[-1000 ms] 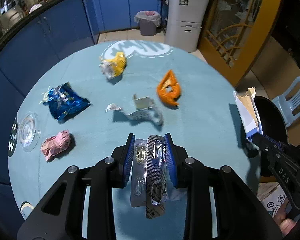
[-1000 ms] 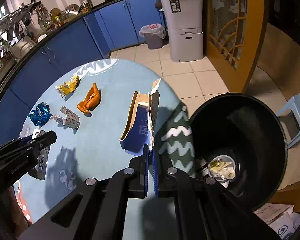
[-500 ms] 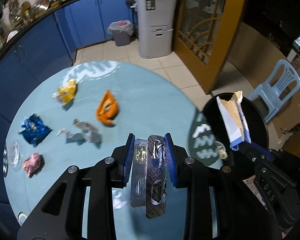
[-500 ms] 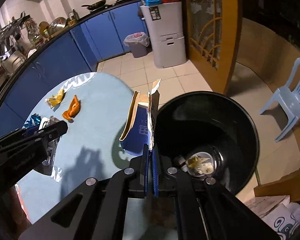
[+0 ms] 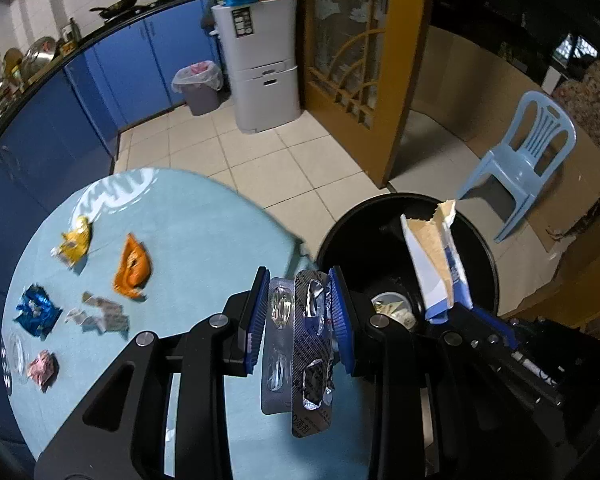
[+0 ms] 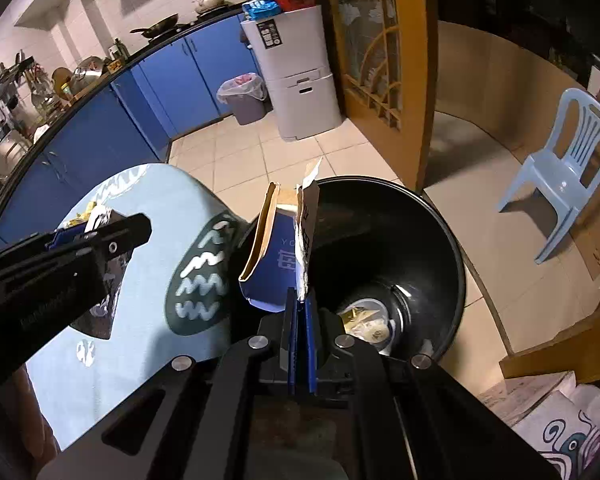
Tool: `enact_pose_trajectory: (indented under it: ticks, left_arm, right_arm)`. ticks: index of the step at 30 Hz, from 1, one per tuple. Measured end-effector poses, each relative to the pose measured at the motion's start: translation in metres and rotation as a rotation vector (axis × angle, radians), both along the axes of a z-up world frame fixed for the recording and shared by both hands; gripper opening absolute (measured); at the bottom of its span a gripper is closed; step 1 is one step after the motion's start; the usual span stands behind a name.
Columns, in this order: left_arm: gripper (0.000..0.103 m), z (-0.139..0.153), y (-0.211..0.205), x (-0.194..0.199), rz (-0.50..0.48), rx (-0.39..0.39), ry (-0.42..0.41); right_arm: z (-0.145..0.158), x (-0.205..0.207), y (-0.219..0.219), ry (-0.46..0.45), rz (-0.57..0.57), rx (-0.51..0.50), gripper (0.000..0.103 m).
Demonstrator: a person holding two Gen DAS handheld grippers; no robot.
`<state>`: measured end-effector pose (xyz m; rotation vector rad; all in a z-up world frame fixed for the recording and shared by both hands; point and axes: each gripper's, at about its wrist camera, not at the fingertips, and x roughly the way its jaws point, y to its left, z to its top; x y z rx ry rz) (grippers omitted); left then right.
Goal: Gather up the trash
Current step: 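Carry the carton over the black bin with the right tool while the left tool carries the blister pack, then open the right tool to drop the carton while the left tool drops the blister pack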
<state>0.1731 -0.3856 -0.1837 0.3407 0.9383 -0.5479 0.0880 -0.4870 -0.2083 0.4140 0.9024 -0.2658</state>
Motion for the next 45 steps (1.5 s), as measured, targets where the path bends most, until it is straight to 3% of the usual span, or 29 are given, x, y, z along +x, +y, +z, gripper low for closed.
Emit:
enact_pose_trajectory:
  ticks: [16, 27, 33, 34, 35, 36, 37, 45]
  left_arm:
    - [0.031, -0.016, -0.062, -0.003, -0.079, 0.039, -0.005]
    - [0.032, -0.021, -0.083, 0.007, -0.078, 0.055, -0.009]
    - [0.037, -0.024, -0.09, 0.01, -0.079, 0.066, -0.005]
    - [0.049, -0.024, -0.09, 0.012, -0.073, 0.07, 0.001]
    - [0.081, -0.025, -0.089, 0.013, -0.063, 0.07, 0.004]
    - [0.094, -0.023, -0.086, 0.015, -0.048, 0.052, -0.003]
    - [0.1, -0.02, -0.083, 0.015, -0.032, 0.031, -0.021]
    - [0.1, -0.021, -0.072, 0.026, 0.013, 0.04, -0.02]
  right_arm:
    - [-0.019, -0.01, -0.038, 0.026, -0.078, 0.029, 0.004]
    - [-0.03, -0.007, -0.05, 0.043, -0.097, 0.048, 0.004]
    - [-0.034, -0.004, -0.053, 0.05, -0.104, 0.058, 0.004]
    - [-0.034, -0.003, -0.053, 0.051, -0.103, 0.059, 0.004]
    - [-0.034, -0.002, -0.053, 0.053, -0.1, 0.061, 0.004]
    - [-0.035, -0.002, -0.052, 0.055, -0.098, 0.061, 0.004]
    - [-0.035, -0.001, -0.051, 0.06, -0.096, 0.058, 0.004]
    - [-0.038, 0.008, -0.044, 0.084, -0.078, 0.03, 0.006]
